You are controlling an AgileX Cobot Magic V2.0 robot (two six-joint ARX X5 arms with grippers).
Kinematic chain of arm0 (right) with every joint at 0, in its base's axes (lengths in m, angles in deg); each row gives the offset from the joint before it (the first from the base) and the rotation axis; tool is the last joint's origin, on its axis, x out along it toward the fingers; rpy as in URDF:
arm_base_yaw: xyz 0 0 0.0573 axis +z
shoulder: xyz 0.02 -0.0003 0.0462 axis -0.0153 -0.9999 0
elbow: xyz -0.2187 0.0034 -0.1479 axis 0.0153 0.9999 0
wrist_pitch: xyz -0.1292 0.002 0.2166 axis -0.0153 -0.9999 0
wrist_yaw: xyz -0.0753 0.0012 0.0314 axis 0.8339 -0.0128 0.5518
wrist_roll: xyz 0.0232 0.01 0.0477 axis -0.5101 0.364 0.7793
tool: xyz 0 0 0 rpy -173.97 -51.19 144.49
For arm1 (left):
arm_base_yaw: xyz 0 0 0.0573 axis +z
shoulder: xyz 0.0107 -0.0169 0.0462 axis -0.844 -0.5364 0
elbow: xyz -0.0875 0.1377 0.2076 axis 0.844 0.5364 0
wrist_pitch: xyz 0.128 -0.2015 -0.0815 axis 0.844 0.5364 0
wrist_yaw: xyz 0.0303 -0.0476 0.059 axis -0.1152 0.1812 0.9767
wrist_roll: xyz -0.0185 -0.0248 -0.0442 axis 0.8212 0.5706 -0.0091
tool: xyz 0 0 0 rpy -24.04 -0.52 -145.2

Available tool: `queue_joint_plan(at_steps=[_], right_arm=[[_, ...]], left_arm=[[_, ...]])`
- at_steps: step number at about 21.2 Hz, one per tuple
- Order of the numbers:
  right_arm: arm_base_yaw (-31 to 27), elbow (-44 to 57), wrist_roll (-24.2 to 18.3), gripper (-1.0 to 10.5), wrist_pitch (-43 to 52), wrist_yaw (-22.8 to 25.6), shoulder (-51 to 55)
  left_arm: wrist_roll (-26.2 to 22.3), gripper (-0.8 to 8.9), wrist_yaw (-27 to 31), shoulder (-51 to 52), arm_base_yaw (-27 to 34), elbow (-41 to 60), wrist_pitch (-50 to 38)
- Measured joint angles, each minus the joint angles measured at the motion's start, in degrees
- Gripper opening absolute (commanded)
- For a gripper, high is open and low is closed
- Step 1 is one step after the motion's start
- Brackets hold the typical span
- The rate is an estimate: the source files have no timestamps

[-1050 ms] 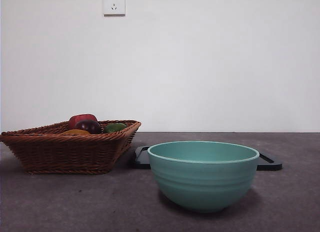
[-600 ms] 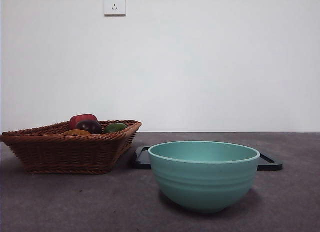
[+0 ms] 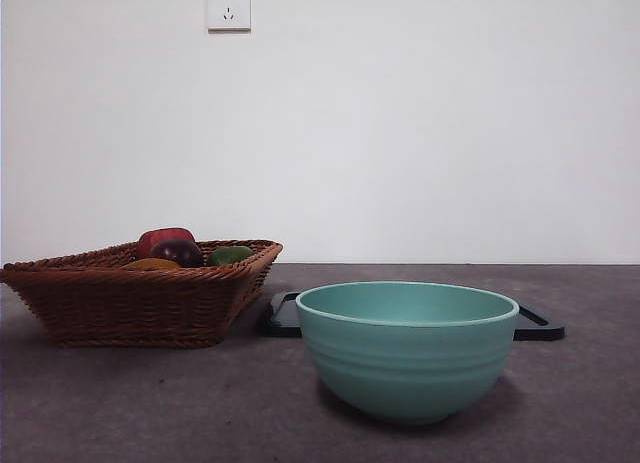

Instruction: Pick up the wifruite, put it on the bowl, pick up the plate, put it on desk

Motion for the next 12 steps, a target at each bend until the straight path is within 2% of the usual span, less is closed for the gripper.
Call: queue_joint_plan(at_steps=[6,9,12], right_arm=[[0.0,0.0,-1.0,0.1,0.0,0.0,0.0],[0.0,0.0,-1.0,0.4,0.0,0.0,0.0],[0.0,0.0,-1.1,2.6,0.0,0.0,0.0]], left_arm=[[0.0,0.58,-1.1,-2.2,0.0,0.0,4.8],[0.0,2.09,-1.1,-2.2,0.0,0.0,4.8],[0.0,4.34,-1.2,-1.8,0.0,0.0,4.8]])
